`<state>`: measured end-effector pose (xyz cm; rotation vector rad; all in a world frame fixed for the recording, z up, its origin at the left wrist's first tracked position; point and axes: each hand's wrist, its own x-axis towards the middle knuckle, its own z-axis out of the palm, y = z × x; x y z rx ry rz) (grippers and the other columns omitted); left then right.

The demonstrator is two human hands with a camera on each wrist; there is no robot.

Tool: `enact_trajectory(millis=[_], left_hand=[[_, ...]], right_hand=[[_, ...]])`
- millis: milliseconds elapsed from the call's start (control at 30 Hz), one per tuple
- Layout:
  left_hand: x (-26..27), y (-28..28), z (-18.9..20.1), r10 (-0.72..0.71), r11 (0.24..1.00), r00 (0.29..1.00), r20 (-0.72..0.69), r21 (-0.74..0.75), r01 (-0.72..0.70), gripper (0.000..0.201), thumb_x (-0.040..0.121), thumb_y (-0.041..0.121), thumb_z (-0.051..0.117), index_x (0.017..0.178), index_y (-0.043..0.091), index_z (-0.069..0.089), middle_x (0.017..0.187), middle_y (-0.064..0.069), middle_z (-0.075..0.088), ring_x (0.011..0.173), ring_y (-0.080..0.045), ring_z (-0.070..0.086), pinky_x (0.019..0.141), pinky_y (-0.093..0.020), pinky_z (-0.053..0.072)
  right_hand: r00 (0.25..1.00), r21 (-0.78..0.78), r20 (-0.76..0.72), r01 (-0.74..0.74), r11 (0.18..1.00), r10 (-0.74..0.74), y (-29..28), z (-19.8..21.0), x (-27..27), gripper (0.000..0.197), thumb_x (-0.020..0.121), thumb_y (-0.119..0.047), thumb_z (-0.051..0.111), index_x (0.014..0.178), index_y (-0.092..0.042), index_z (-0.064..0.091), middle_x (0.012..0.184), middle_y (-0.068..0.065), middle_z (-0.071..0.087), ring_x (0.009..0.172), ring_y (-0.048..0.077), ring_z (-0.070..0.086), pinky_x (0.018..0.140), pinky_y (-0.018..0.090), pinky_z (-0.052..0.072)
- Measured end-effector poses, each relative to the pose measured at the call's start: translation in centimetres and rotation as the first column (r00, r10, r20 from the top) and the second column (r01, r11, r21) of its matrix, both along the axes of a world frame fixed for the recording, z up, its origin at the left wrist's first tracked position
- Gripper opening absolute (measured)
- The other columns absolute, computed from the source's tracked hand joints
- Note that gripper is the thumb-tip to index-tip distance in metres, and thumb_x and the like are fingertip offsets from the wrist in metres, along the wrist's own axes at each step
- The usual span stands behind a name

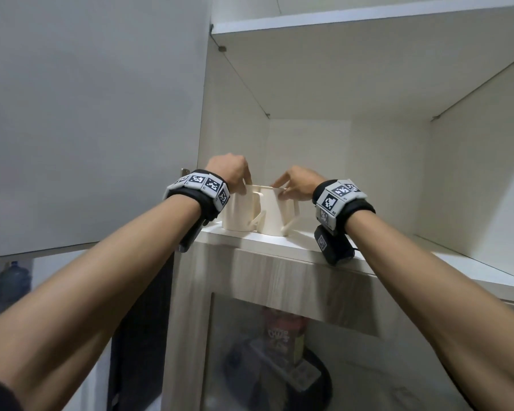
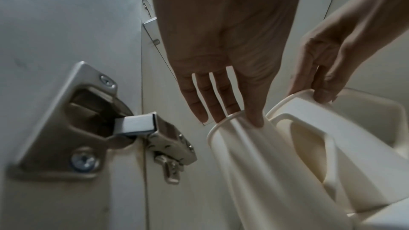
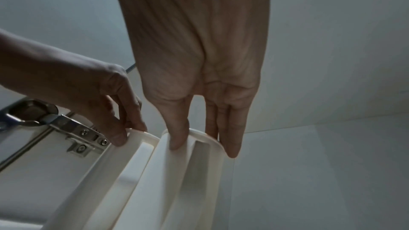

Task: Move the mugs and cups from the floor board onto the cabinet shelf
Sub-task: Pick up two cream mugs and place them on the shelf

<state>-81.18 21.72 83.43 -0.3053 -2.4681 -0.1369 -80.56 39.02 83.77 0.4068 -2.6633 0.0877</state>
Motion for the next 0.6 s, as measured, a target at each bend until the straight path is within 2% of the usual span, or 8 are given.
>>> enact_trajectory(millis=[167, 300, 400, 600], left_hand=[[-1.1, -0.6, 0.3, 0.027, 1.0, 1.0, 0.003, -0.016, -0.027, 0.03, 0.075, 0.021, 0.075, 0.104, 0.03, 0.075, 0.104, -0.002, 0.074, 0.099, -0.023, 0.068, 0.071, -0.025, 0.045], [-1.6, -1.2, 0.2, 0.039, 0.999, 0.999, -0.007, -0.037, -0.039, 0.028, 0.078, 0.021, 0.072, 0.104, 0.031, 0.075, 0.105, -0.002, 0.074, 0.101, -0.023, 0.068, 0.077, -0.028, 0.05], [-1.9, -1.6, 0.1, 0.056, 0.997, 0.998, -0.023, -0.051, -0.057, 0.027, 0.08, 0.02, 0.07, 0.104, 0.031, 0.075, 0.106, -0.002, 0.074, 0.102, -0.023, 0.067, 0.081, -0.029, 0.05], [-2.1, -1.3, 0.1, 0.089, 0.988, 0.995, -0.046, -0.126, -0.094, 0.028, 0.08, 0.018, 0.069, 0.105, 0.03, 0.074, 0.108, -0.002, 0.072, 0.102, -0.025, 0.067, 0.079, -0.029, 0.049]], right_hand=[[1.0, -0.002, 0.006, 0.002, 1.0, -0.002, -0.9, -0.1, -1.4, 0.041, 0.089, -0.014, 0.058, 0.128, -0.028, 0.062, 0.125, 0.005, 0.066, 0.115, 0.025, 0.061, 0.092, 0.026, 0.045], [0.999, -0.008, 0.032, -0.002, 1.0, 0.003, -1.4, -0.1, -1.7, 0.045, 0.089, -0.013, 0.056, 0.131, -0.029, 0.059, 0.13, 0.004, 0.063, 0.118, 0.025, 0.059, 0.097, 0.028, 0.045], [0.998, 0.012, 0.07, -0.002, 1.0, 0.001, -1.9, -0.2, -1.8, 0.051, 0.089, -0.013, 0.055, 0.137, -0.031, 0.052, 0.136, 0.003, 0.059, 0.122, 0.024, 0.056, 0.1, 0.028, 0.043], [0.989, 0.1, 0.137, 0.044, 0.994, -0.058, -1.9, 0.2, -1.7, 0.062, 0.091, -0.022, 0.056, 0.147, -0.035, 0.033, 0.147, 0.003, 0.046, 0.133, 0.023, 0.046, 0.107, 0.029, 0.035]])
